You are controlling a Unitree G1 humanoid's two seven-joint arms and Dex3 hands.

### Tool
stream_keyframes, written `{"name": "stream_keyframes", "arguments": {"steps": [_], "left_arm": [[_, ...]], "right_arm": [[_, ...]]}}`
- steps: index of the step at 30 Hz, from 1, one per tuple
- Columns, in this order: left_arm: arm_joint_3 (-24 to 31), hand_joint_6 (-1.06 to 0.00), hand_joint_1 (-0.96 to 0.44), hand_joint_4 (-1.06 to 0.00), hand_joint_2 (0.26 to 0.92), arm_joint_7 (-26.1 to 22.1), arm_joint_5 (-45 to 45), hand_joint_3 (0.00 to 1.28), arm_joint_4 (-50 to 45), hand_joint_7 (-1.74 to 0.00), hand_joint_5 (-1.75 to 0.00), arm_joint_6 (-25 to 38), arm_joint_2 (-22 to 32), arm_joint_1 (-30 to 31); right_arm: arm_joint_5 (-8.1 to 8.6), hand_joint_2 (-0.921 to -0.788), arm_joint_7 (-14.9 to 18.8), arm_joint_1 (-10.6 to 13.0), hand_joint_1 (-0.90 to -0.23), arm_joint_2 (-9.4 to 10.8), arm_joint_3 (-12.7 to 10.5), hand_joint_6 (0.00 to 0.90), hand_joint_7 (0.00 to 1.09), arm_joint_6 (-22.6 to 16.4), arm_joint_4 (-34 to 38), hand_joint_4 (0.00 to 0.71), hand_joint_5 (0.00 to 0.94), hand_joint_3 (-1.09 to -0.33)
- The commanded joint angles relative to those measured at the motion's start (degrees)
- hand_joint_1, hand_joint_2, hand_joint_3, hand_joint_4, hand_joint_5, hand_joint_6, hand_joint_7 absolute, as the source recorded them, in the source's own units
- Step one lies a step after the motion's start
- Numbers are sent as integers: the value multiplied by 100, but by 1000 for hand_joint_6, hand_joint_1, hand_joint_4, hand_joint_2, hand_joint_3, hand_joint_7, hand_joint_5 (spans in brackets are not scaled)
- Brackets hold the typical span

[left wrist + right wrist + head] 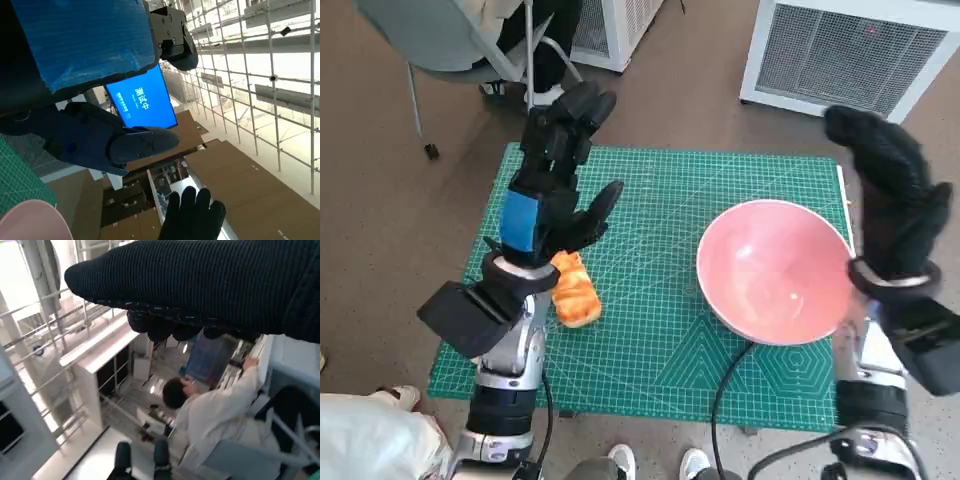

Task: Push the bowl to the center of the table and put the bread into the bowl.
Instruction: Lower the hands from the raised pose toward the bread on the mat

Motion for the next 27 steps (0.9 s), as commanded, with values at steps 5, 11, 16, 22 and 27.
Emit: {"name": "stream_keyframes", "arguments": {"steps": [5, 11, 16, 22, 27], "left_arm": [[58, 1, -286, -76, 921, -43, -107, 319, 1, -678, -459, -64, 6, 158], [101, 1, -284, -83, 921, -69, -141, 308, 48, -677, -453, -143, 10, 189], [132, 1, -282, -87, 921, -96, -157, 305, 75, -673, -446, -179, 20, 201], [166, 1, -283, -94, 921, -136, -192, 303, 98, -667, -437, -195, 27, 202], [188, 1, -287, -98, 921, -166, -198, 302, 130, -664, -428, -195, 33, 194]], "right_arm": [[76, -921, -241, 374, -593, -253, -566, 51, 565, -216, 758, 313, 1, -806], [-271, -921, -729, 406, -601, -498, -905, 71, 531, -651, 1874, 315, 1, -797], [-452, -921, -1116, 371, -596, -657, -1021, 115, 455, -789, 2875, 309, 3, -799], [-617, -921, -1570, 356, -565, -562, -988, 167, 382, -632, 3629, 315, 2, -801], [-621, -921, -1717, 324, -552, -384, -954, 204, 321, -331, 4155, 318, 1, -803]]}}
